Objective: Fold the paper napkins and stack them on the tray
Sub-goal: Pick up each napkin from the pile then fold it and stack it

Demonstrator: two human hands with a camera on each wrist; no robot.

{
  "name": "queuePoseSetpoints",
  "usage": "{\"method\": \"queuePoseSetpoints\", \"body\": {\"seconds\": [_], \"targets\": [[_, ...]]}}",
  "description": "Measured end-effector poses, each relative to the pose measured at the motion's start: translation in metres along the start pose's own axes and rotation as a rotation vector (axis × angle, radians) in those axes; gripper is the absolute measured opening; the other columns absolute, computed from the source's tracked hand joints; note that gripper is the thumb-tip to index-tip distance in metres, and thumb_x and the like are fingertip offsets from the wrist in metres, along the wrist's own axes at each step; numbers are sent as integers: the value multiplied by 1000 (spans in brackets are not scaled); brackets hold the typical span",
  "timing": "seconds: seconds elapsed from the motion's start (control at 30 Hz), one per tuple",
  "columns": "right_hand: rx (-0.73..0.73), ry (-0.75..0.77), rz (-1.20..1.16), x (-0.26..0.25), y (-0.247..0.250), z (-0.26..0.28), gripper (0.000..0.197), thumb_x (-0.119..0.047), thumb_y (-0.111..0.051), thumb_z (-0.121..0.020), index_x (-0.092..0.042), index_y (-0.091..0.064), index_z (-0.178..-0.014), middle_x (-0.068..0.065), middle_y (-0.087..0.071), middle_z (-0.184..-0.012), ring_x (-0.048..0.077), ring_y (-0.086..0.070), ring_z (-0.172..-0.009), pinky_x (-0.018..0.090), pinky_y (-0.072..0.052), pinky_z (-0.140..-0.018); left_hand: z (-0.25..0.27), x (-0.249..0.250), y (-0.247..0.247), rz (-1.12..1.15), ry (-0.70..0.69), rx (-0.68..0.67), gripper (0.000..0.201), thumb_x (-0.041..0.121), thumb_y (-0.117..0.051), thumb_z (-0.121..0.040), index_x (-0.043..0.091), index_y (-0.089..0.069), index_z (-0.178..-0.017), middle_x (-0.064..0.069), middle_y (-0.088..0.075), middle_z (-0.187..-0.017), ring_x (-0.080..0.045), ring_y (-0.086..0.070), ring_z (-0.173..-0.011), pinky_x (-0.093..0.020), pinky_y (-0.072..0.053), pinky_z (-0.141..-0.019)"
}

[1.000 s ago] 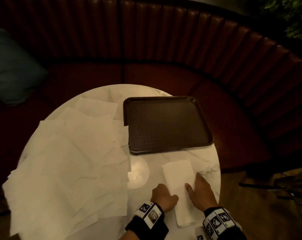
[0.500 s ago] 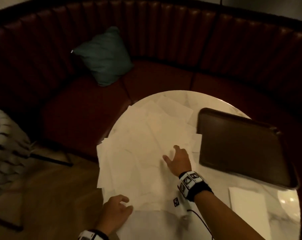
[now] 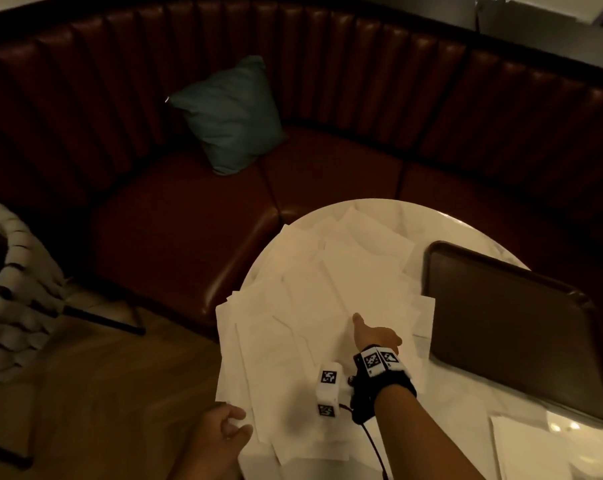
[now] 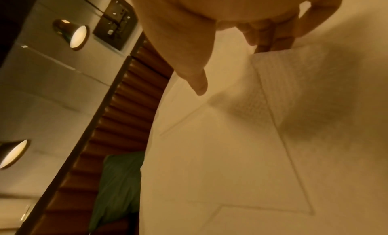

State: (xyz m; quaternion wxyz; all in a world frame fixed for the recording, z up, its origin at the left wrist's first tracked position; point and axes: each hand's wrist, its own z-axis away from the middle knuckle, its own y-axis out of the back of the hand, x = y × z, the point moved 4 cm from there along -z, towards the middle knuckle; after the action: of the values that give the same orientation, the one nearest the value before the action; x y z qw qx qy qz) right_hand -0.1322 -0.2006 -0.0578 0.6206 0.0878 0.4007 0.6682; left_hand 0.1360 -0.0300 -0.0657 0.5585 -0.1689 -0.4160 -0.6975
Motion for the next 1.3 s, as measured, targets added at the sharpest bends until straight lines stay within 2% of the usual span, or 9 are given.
{"method": "queuePoseSetpoints", "body": {"seconds": [0.5, 0.77, 0.9, 0.93, 0.97, 1.03, 1.07, 1.13, 1.3], "targets": [[209, 483, -358, -1, 69, 5, 10, -17, -66, -85, -9, -65, -80, 6, -63, -79, 28, -62, -85, 25, -40, -72, 2, 30, -5, 31, -79, -25, 14, 11, -70, -78, 22, -62, -82, -3, -63, -60, -17, -61, -63, -24, -46, -59], [-251, 790, -337, -10, 160, 70, 21, -9, -40, -97, -7, -48, -78, 11, -59, -80, 22, -60, -77, 31, -56, -60, 19, 98, -21, 112, -316, 26, 24, 18, -78, -71, 25, -65, -89, 1, -69, -73, -11, -65, -81, -28, -51, -77], [-348, 727, -357, 13, 213, 112, 32, -20, -36, -99, 3, -50, -117, -15, -24, -91, 15, -54, -81, 41, -48, -71, 26, 168, -62, 207, -398, -163, 66, 51, -80, -57, 26, -56, -114, 5, -62, -111, -7, -55, -109, -23, -41, -89], [-344, 727, -367, 21, 226, 112, 37, -18, -36, -99, 9, -45, -122, 4, -24, -121, 24, -55, -98, 45, -43, -78, 31, 182, -77, 283, -356, -277, 81, 61, -79, -50, 25, -54, -118, 0, -61, -115, -12, -55, -113, -27, -41, -93], [-338, 727, -398, 28, 238, 114, 37, -16, -35, -99, 11, -44, -123, -1, -25, -119, 1, -26, -106, 43, -38, -79, 38, 193, -93, 372, -289, -425, 91, 66, -78, -45, 21, -54, -121, -4, -63, -118, -18, -57, -113, -32, -44, -96], [-279, 692, -430, 44, 261, 109, 32, -19, -38, -99, 3, -54, -117, -17, -25, -107, -3, -36, -64, 39, -36, -71, 57, 206, -124, 488, -173, -716, 84, 59, -79, -49, 13, -60, -117, -11, -66, -117, -25, -63, -108, -36, -52, -90], [-250, 654, -478, 55, 270, 99, 26, -20, -41, -98, -7, -61, -109, 7, -42, -121, 9, -41, -109, 38, -41, -68, 68, 210, -136, 494, -163, -829, 78, 53, -81, -52, 11, -62, -115, -13, -67, -116, -28, -63, -107, -36, -54, -86], [-197, 598, -580, 71, 285, 84, 18, -22, -46, -96, -22, -64, -95, 3, -63, -94, 12, -59, -83, 29, -45, -66, 88, 215, -157, 467, -199, -973, 74, 43, -84, -56, 10, -61, -118, -16, -64, -120, -32, -60, -111, -42, -52, -90], [-425, 504, -687, 111, 305, 63, 34, -40, -43, -94, -20, -67, -105, 8, -70, -109, 21, -68, -95, 32, -54, -78, 103, 239, -174, 413, -357, -802, 52, 16, -80, -66, 9, -61, -113, -12, -68, -112, -28, -64, -106, -37, -55, -87]]}}
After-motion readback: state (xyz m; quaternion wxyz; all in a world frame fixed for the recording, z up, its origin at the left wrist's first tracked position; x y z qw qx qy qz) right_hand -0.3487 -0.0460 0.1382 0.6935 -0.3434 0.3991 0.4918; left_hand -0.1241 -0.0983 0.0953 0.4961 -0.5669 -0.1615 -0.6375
